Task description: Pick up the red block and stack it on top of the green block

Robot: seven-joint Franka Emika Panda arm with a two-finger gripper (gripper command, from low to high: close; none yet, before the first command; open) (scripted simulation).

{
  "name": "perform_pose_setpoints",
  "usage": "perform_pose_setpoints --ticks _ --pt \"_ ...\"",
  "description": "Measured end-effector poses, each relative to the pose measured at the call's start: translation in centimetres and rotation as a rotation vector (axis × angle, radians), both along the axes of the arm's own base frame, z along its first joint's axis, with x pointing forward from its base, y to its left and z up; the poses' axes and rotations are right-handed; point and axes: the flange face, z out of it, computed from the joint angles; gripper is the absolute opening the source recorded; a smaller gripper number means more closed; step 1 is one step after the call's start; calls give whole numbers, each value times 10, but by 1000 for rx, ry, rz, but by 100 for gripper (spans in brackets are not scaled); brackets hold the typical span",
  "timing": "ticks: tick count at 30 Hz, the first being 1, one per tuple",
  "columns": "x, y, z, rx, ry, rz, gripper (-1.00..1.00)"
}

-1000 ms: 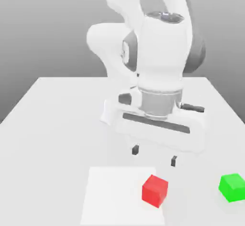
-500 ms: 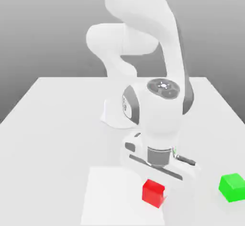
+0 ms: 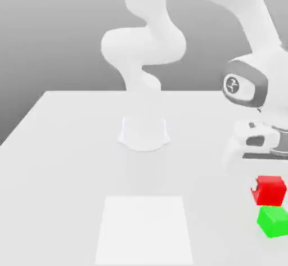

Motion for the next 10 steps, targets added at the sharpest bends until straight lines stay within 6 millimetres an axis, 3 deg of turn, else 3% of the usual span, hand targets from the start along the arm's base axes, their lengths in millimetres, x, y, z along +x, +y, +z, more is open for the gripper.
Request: perform_pose_setpoints --ticks 1,2,8,10 --pt "-1 2 -13 0 0 8 -100" --pt "-2 4 -24 0 1 12 100" --pt "-3 4 -29 -1 1 14 100" --pt "-2 5 -15 -1 1 15 100"
